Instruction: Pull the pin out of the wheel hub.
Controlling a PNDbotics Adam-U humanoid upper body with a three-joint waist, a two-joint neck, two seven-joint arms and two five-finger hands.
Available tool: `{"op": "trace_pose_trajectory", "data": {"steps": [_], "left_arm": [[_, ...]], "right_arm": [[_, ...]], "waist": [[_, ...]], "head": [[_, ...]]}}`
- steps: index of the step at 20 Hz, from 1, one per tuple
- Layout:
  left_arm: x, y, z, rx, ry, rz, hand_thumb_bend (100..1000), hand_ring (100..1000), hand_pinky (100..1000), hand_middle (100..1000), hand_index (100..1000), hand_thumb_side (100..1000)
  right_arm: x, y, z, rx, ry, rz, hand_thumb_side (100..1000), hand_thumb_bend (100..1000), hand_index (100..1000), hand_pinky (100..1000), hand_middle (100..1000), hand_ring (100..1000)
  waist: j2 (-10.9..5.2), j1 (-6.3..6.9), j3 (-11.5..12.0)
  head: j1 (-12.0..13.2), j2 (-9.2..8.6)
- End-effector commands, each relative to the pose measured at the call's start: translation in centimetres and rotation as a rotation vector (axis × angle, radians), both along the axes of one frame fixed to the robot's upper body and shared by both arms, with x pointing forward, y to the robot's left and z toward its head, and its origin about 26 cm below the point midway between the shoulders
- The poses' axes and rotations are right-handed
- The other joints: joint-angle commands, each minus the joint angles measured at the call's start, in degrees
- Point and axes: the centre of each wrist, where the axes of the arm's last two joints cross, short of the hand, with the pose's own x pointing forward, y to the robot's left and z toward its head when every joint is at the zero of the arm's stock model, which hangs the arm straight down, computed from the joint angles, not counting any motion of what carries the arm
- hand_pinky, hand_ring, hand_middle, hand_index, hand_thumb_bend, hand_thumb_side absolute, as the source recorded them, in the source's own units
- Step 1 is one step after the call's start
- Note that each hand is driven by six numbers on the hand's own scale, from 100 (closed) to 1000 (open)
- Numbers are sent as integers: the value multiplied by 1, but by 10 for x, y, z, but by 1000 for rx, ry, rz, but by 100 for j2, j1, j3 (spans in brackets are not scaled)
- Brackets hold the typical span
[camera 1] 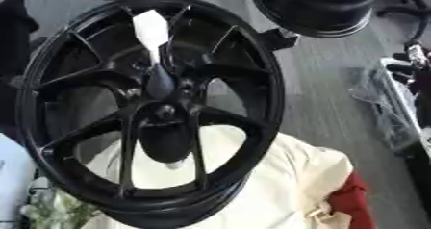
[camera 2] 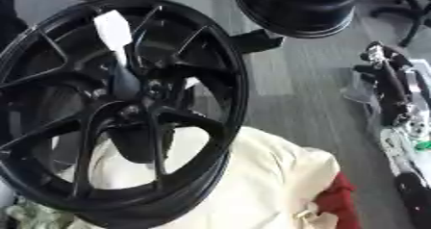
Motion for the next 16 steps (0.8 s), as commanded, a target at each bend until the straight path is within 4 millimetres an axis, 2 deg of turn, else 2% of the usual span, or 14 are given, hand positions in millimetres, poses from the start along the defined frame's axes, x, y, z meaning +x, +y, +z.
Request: {"op": "trace_pose_trajectory", "data": {"steps": [1, 5, 10, 16], "left_arm": [[-5, -13, 15, -115, -205, 10, 518, 745, 868, 684, 803, 569], [-5, -45, -3, -418, -397, -39, 525, 766, 886, 729, 827, 576], [-11, -87, -35, -675, -460, -124, 549, 766, 887, 738, 829, 555], [-11, -108, -70, -881, -501, -159, 568, 769, 887, 740, 828, 532]], "right_arm": [[1, -3, 11, -18, -31, -5, 608, 100, 824, 856, 715, 722], [3, -1, 15, -22, -45, -2, 599, 100, 826, 856, 716, 723], [6, 2, 18, -22, -62, 2, 586, 100, 829, 857, 720, 727], [9, 5, 21, -25, -79, 12, 567, 100, 832, 857, 723, 729]], "waist": [[-117, 34, -9], [-123, 28, -55], [-133, 1, -81], [-158, -44, -102]], "head": [[28, 0], [120, 55], [236, 95], [315, 103]]}}
